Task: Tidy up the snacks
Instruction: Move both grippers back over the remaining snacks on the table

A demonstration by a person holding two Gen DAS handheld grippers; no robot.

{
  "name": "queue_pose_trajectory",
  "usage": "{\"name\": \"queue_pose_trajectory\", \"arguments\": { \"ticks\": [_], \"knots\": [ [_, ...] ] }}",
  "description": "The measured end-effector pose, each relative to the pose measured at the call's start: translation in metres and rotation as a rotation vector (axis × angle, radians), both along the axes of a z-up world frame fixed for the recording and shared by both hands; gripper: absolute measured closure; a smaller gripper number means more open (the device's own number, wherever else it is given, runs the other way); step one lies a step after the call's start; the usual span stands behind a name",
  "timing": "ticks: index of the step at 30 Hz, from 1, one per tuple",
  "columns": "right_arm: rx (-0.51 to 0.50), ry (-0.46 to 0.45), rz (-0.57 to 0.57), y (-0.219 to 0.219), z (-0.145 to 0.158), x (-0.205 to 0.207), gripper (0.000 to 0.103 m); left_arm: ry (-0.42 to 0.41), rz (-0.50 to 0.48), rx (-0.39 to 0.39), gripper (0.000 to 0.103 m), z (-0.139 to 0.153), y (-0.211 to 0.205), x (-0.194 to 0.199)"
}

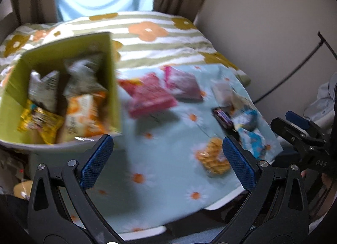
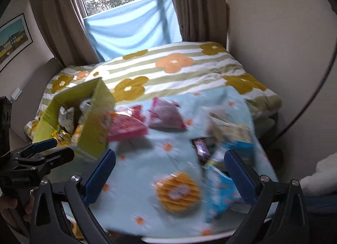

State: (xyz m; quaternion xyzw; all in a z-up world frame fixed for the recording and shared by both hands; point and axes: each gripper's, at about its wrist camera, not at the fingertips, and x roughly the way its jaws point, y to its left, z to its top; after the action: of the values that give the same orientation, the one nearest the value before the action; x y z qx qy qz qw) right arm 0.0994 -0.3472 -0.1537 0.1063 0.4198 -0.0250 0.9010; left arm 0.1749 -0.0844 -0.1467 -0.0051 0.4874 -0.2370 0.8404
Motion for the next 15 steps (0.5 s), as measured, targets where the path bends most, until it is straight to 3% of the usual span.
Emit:
{"name": "queue_pose_trajectory", "arguments": {
  "ticks": [6, 15],
  "knots": [
    [0.002, 0.057, 0.008, -0.052, -0.025, -0.025, 0.0, 0.038, -0.068, 0.045, 0.001, -0.033, -0.063, -0.031],
    [0.07, 0.133, 0.019, -0.093, -0.066, -0.039, 0.0, 0.054, -0.261, 0.187, 0.0, -0.076, -0.13, -0.053]
  ]
}}
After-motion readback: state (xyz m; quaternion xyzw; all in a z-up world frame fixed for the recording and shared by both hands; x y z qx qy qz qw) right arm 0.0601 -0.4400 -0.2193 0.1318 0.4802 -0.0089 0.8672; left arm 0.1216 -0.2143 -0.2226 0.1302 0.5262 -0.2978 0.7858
